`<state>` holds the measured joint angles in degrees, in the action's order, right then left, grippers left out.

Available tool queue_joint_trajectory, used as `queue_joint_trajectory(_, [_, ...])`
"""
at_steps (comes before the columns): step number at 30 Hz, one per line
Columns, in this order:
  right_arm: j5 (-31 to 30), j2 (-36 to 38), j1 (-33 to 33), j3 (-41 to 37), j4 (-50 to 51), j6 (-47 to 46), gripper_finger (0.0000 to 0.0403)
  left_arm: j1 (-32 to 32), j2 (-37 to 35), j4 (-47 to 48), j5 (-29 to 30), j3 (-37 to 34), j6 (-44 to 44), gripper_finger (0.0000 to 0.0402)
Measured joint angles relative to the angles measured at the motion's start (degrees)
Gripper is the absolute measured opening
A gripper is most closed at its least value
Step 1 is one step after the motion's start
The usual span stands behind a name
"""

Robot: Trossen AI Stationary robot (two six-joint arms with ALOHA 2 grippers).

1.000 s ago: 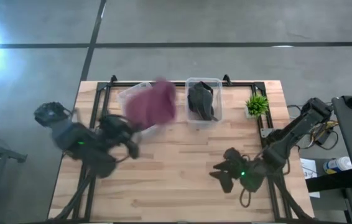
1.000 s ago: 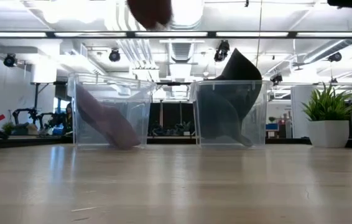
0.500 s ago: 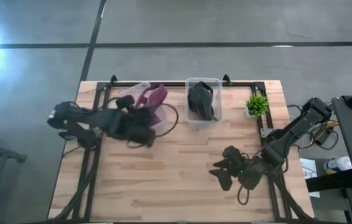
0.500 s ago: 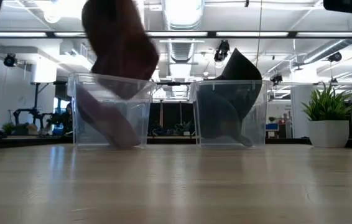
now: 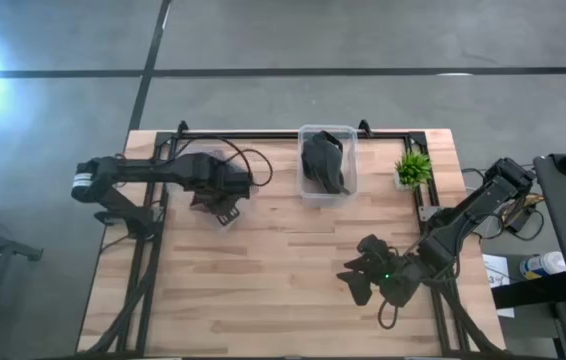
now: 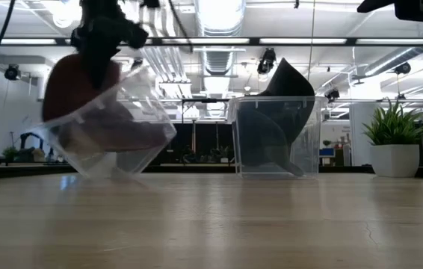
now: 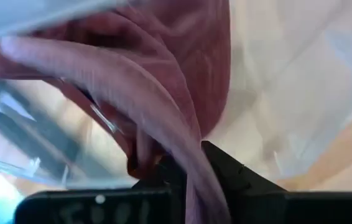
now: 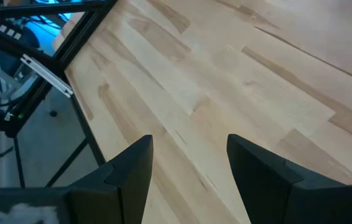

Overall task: Pick & Place hat
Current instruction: Put the red cap into the left transparent bin, then return to Home Position

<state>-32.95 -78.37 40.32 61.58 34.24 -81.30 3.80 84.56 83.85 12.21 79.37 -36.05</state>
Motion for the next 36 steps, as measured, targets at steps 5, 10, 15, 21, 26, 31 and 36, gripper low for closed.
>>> queue_joint_trajectory(5, [-0.04, 0.0, -0.03, 0.0, 0.07, -0.42, 0.0203, -1.98, -2.55, -0.93, 11.79, 5.16, 0.78, 0.003])
queue_joint_trajectory(10, [-0.07, 0.0, -0.03, 0.0, 0.04, -0.8, 0.0203, -2.42, -3.8, -0.89, 18.68, 9.4, 1.67, 0.004])
queue_joint_trajectory(15, [-0.09, 0.0, -0.01, 0.0, 0.04, -0.82, 0.0203, -2.41, -4.05, -0.9, 18.8, 9.5, 1.73, 0.0085])
queue_joint_trajectory(21, [-0.09, 0.0, 0.01, 0.0, 0.02, -0.69, 0.0203, -3.3, -3.83, -0.45, 19.27, 9.74, 1.31, 0.0155])
queue_joint_trajectory(26, [-0.2, 0.02, 0.42, 0.0, -0.03, 1.42, 0.0203, -5.75, -3.91, -0.83, 25.7, 17.08, 0.92, 0.0183])
queue_joint_trajectory(31, [-0.15, 0.32, 0.42, 0.0, -0.31, 5.81, 0.0203, -6.89, -3.88, -1.31, 27.52, 26.92, 0.16, 0.0186])
queue_joint_trajectory(36, [2.74, 2.63, 0.34, 0.0, 0.21, 7.3, 0.0203, -9.14, -4.0, -1.77, 27.66, 35.77, -0.11, 0.0186])
